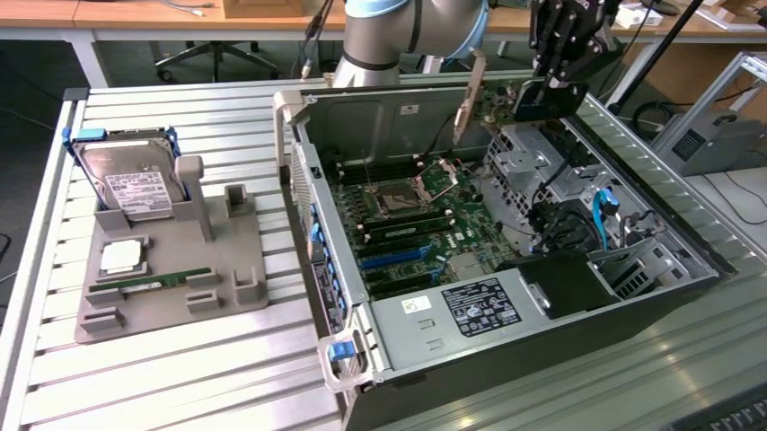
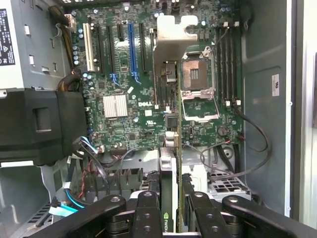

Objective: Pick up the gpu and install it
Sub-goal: 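Insert the gpu into the slot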

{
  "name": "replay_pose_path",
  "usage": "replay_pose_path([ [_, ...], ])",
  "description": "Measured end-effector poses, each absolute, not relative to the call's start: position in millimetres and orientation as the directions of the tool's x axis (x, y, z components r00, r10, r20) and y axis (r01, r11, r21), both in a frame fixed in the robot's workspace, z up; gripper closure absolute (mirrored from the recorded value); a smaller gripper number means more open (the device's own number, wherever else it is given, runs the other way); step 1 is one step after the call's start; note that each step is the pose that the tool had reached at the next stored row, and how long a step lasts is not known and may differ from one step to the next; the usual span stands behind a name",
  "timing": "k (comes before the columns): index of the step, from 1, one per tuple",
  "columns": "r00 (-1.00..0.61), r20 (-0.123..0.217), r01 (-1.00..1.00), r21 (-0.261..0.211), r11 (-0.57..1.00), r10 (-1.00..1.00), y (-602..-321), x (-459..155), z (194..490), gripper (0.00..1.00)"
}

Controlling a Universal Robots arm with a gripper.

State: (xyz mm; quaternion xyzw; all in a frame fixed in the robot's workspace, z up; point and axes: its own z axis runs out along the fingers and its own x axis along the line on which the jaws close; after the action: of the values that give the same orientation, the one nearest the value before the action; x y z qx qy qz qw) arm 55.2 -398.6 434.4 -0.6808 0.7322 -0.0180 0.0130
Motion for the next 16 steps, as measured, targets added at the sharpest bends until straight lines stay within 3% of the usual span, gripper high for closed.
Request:
replay_pose_path([
  [16,-0.075,-0.009,-0.996,-0.048,0.075,-0.997,-399,39,434,0.73],
])
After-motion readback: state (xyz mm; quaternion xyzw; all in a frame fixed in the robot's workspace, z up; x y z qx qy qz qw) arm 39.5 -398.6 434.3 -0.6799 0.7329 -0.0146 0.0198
